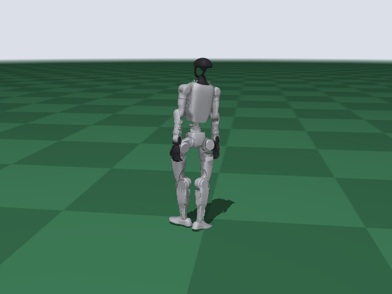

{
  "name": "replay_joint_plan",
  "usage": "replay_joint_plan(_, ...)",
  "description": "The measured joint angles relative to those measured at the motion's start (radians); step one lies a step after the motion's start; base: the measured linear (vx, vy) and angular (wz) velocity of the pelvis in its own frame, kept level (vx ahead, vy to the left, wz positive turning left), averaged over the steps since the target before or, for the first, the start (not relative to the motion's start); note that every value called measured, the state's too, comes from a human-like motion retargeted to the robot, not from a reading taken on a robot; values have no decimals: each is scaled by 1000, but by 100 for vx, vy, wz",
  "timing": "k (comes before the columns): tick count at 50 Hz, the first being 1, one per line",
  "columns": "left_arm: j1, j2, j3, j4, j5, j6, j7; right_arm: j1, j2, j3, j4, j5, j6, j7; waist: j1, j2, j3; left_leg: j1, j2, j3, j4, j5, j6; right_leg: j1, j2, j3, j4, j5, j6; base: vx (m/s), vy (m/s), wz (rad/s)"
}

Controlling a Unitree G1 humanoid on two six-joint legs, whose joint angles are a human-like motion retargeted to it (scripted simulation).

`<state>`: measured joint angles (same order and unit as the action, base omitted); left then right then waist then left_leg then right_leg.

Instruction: Upper body actions

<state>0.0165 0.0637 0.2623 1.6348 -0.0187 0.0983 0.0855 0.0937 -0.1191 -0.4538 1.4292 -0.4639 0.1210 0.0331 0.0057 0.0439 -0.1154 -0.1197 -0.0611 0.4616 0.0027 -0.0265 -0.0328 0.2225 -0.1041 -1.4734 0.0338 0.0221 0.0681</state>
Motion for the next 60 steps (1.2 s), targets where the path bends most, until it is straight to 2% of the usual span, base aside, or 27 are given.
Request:
replay_joint_plan(2, -7, -5, -11, -7, 14, 4, -2, 9, -1, 4, -18, -8, -6, 3, 14, 29, 14, 19, 22, -27, 4, -10, 4, 43, 9, -31, 52, 70, -56, 1, 46, 124)
replay_joint_plan(5, -11, -19, -16, -32, 21, -4, -18, 13, -7, 22, -29, -27, -9, -3, 6, 94, 49, 65, 72, -99, 5, -21, 7, 93, 28, 2, 158, 143, -206, 5, 30, 133)
replay_joint_plan(6, -12, -22, -13, -39, 21, -4, -29, 10, -9, 32, -28, -36, -7, -2, -11, 111, 62, 80, 84, -122, 4, -21, 10, 91, 9, 55, 225, 133, -218, 12, 32, 141)
replay_joint_plan(7, -14, -23, -8, -44, 22, -3, -38, 5, -9, 42, -27, -43, -4, -1, -26, 118, 72, 91, 86, -141, 2, -22, 14, 65, -22, 140, 307, 118, -218, 12, 22, 131)
replay_joint_plan(8, -18, -24, 0, -45, 26, -1, -45, -2, -6, 52, -26, -45, -2, 2, -38, 107, 75, 95, 70, -152, -1, -21, 21, -7, -79, 288, 416, 91, -197, 9, 11, 125)
replay_joint_plan(10, -33, -16, 10, -41, 29, 4, -53, -14, 6, 67, -28, -35, -3, 10, -66, 74, 73, 82, 33, -185, -3, -14, 35, -158, -135, 517, 570, 25, -143, 3, 2, 128)
replay_joint_plan(13, -53, -8, 17, -44, 18, 5, -76, -30, 30, 93, -53, -12, -11, 22, -92, 49, 97, 72, 19, -242, 2, -7, 44, -257, -88, 663, 524, -27, -121, -4, -2, 110)
replay_joint_plan(16, -65, -2, 21, -50, 5, 15, -132, -39, 50, 125, -80, -18, -18, 30, -131, 22, 118, 73, -4, -307, 3, 1, 51, -286, -39, 697, 346, -65, -115, 4, -7, 112)
replay_joint_plan(18, -71, 3, 27, -53, 6, 30, -156, -42, 58, 148, -92, -29, -22, 38, -153, -8, 124, 78, -36, -345, 0, 5, 58, -326, -11, 789, 234, -79, -92, 8, -11, 108)
replay_joint_plan(20, -81, 11, 28, -54, 6, 39, -156, -48, 64, 168, -100, -42, -26, 46, -166, -44, 129, 85, -73, -380, -2, 7, 64, -383, 7, 942, 153, -72, -50, 5, -12, 100)
replay_joint_plan(22, -85, 14, 18, -53, 3, 37, -141, -48, 65, 181, -102, -59, -28, 47, -166, -65, 136, 98, -91, -409, 1, 4, 63, -400, 27, 1041, 87, 36, -82, 7, -12, 72)
replay_joint_plan(23, -87, 17, 14, -51, 5, 37, -136, -49, 66, 185, -99, -69, -28, 47, -155, -74, 133, 99, -96, -412, 4, 0, 61, -387, 28, 1055, 79, 27, -81, 12, -13, 52)
replay_joint_plan(25, -88, 19, 0, -44, 23, 44, -132, -43, 67, 175, -85, -86, -26, 51, -144, -86, 118, 101, -104, -444, 15, -6, 54, -356, -6, 881, 38, 58, -79, 20, -13, 68)
replay_joint_plan(28, -82, 6, -20, -32, 36, 40, -104, -35, 63, 143, -63, -95, -16, 56, -100, -84, 95, 96, -98, -468, 27, -15, 48, -327, 29, 946, -12, 59, -83, 18, -10, 47)
replay_joint_plan(33, -62, -9, -32, -23, 33, 21, -104, -31, 53, 126, -38, -81, -10, 48, -105, -79, 69, 96, -100, -516, 34, -22, 39, -309, 42, 917, -27, 43, -100, 15, -5, 42)
replay_joint_plan(40, -65, -18, -26, -19, 30, 23, -99, -36, 46, 121, -38, -56, -13, 52, -124, -67, 67, 100, -97, -553, 38, -29, 30, -286, 53, 880, -27, 20, -109, 4, -3, 24)
replay_joint_plan(50, -69, -16, -10, -27, -14, 7, -66, -46, 50, 111, -37, -81, -12, 59, -140, -85, 62, 43, -109, -558, 145, -64, -11, -321, 3, 912, 6, 24, -87, 1, 1, -8)
replay_joint_plan(56, -72, -25, 3, -28, -67, -28, -36, -48, 49, 104, -63, -85, -24, 66, -80, -109, 93, 35, -163, -735, 172, -70, 14, -368, -22, 1070, 40, 53, -79, 1, 12, -140)
replay_joint_plan(58, -73, -22, -2, -26, -69, -34, -31, -47, 46, 104, -68, -90, -26, 69, -90, -107, 100, 51, -153, -728, 146, -89, 18, -383, -26, 1106, 56, 60, -68, 4, 4, -119)
replay_joint_plan(60, -72, -19, -9, -24, -67, -35, -33, -44, 42, 104, -70, -95, -28, 67, -143, -97, 101, 80, -148, -708, 100, -99, 61, -395, -39, 1111, 70, 69, -49, 1, -4, -65)
